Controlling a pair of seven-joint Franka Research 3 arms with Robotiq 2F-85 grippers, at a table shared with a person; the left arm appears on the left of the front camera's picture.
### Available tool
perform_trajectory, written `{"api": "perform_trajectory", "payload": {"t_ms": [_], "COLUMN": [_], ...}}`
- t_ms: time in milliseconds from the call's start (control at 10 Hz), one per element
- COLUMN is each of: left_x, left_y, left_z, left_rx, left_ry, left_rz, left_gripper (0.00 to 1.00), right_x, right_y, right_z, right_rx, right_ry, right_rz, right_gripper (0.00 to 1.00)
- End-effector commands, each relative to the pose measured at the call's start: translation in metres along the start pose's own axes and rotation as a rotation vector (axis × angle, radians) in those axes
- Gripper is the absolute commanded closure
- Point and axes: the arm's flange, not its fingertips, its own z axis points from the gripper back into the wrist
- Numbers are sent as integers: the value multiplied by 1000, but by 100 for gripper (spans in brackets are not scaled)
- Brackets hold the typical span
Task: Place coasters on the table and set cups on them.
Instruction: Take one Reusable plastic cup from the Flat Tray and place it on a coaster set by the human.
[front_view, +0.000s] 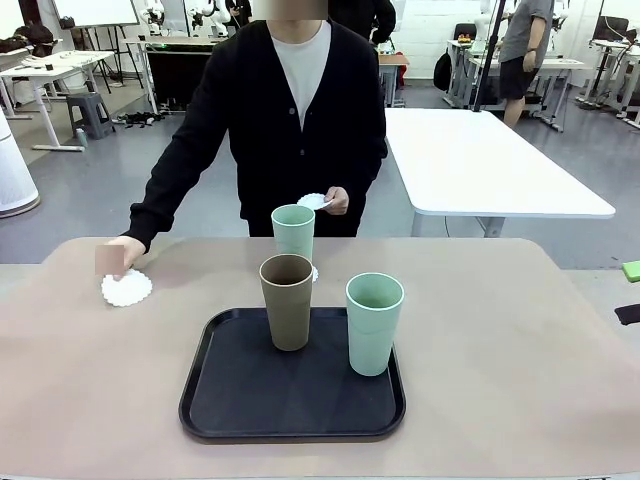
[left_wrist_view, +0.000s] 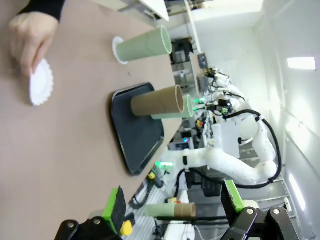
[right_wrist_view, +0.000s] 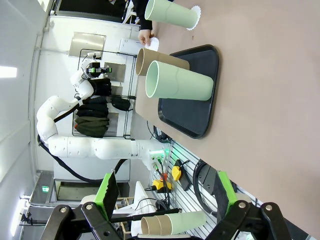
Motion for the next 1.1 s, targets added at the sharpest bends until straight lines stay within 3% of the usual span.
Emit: {"api": "perform_trajectory", "payload": {"t_ms": [0, 1000], "left_x": [0, 0], "left_y": [-2, -2], "left_z": [2, 2], "left_rx": [-12, -12], "left_ry": [-1, -1], "left_rz": [-5, -5], "left_gripper": [0, 0], "right_x": [1, 1], "right_y": [1, 1], "right_z": [-1, -1], "right_rx": [12, 12], "right_ry": [-3, -3], "right_rz": [8, 8], "right_gripper": [0, 0]}}
